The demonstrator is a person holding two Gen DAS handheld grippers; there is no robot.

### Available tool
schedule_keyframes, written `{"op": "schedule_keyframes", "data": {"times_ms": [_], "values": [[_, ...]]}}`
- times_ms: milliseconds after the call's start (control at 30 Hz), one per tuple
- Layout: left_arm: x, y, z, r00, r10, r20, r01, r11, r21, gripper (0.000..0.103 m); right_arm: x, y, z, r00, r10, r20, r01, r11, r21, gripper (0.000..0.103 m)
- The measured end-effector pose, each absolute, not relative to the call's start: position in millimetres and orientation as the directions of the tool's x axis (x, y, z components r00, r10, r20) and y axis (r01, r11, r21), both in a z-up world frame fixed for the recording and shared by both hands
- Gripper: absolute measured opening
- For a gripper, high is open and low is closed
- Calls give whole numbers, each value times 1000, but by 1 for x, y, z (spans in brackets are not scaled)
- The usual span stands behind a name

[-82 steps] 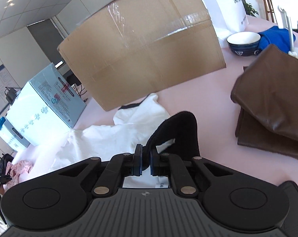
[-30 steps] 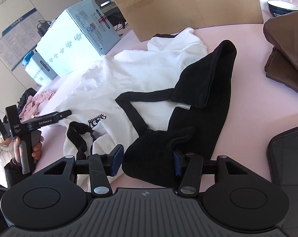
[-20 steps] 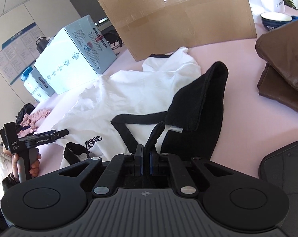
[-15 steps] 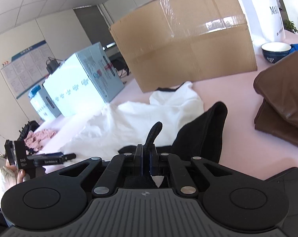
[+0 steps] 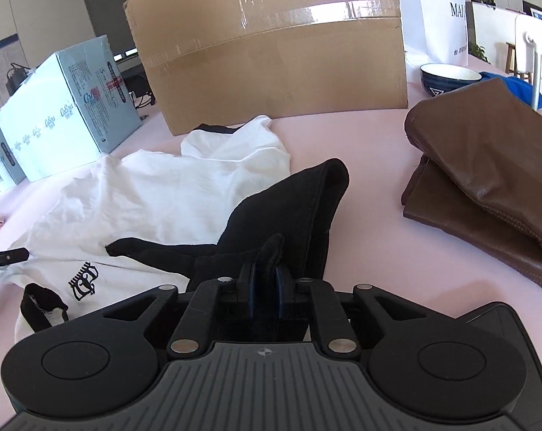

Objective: Fold clothes

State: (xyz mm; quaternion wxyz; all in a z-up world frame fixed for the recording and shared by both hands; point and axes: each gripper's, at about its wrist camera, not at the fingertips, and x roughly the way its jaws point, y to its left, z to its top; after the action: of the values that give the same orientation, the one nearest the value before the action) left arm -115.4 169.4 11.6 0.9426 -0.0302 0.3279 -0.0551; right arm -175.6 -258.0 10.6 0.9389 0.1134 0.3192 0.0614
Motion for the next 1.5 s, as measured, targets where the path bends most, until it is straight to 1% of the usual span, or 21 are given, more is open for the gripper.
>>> {"op": "schedule_keyframes", "data": {"times_ms": [33, 133, 200, 233, 267, 333, 400, 500, 533, 633, 700, 733, 767, 800, 833, 900, 933, 1033, 1167, 1300, 1500], "values": [[-116, 167, 11, 779, -114, -617, 87, 993, -74, 94, -179, -259, 15, 800, 183, -571, -44, 967, 249, 46], [-116, 162, 10, 778, -100, -620, 93, 995, -43, 94, -192, -259, 28, 831, 197, -521, -72, 965, 251, 48], [-116, 164, 10, 778, -103, -620, 92, 995, -50, 94, -209, -251, 38, 829, 321, -458, -208, 937, 280, 58], [-116, 165, 10, 778, -105, -619, 91, 994, -55, 94, -216, -247, 42, 811, 396, -432, -289, 911, 292, 70], [-116, 165, 10, 778, -105, -619, 90, 994, -55, 94, -221, -240, 44, 772, 479, -417, -377, 874, 307, 74], [-117, 165, 10, 778, -104, -619, 90, 994, -54, 94, -228, -222, 45, 692, 593, -412, -496, 805, 324, 74], [-117, 164, 10, 778, -102, -619, 90, 995, -51, 94, -231, -204, 41, 628, 644, -436, -558, 764, 325, 72], [-117, 164, 10, 778, -103, -619, 90, 995, -51, 94, -225, -180, 35, 561, 658, -502, -602, 741, 298, 69], [-117, 164, 10, 779, -104, -619, 91, 995, -52, 94, -223, -177, 33, 552, 653, -518, -603, 742, 293, 68], [-117, 165, 10, 779, -108, -617, 93, 994, -57, 94, -209, -168, 24, 519, 627, -581, -577, 759, 303, 67], [-117, 165, 10, 779, -111, -617, 94, 994, -61, 94, -206, -167, 18, 506, 612, -608, -554, 770, 315, 63], [-117, 165, 10, 779, -112, -617, 94, 994, -61, 94, -204, -167, 15, 499, 608, -618, -545, 775, 322, 55], [-117, 166, 10, 779, -113, -617, 94, 994, -62, 94, -203, -166, 12, 488, 610, -624, -541, 772, 332, 44], [-117, 166, 10, 779, -114, -617, 95, 993, -64, 94, -203, -166, 10, 465, 628, -625, -552, 757, 350, 38], [-117, 166, 10, 779, -115, -617, 95, 993, -65, 94, -206, -166, 9, 444, 651, -616, -570, 735, 366, 28], [-117, 166, 10, 779, -117, -616, 95, 993, -69, 94, -215, -162, 11, 444, 679, -585, -617, 705, 350, 25], [-118, 167, 10, 780, -119, -614, 94, 993, -74, 94, -220, -159, 14, 450, 687, -571, -642, 693, 329, 20], [-118, 171, 11, 783, -119, -610, 78, 993, -94, 94, -234, -152, 23, 443, 720, -534, -700, 650, 296, 19], [-118, 174, 11, 783, -127, -609, 71, 991, -116, 94, -245, -142, 33, 364, 783, -504, -782, 551, 292, 19], [-118, 172, 11, 783, -120, -611, 71, 992, -104, 94, -253, -131, 28, 268, 810, -522, -833, 466, 296, 19], [-120, 175, 13, 793, -113, -598, 56, 992, -112, 94, -250, -115, 6, 157, 811, -564, -830, 418, 370, 19]]}}
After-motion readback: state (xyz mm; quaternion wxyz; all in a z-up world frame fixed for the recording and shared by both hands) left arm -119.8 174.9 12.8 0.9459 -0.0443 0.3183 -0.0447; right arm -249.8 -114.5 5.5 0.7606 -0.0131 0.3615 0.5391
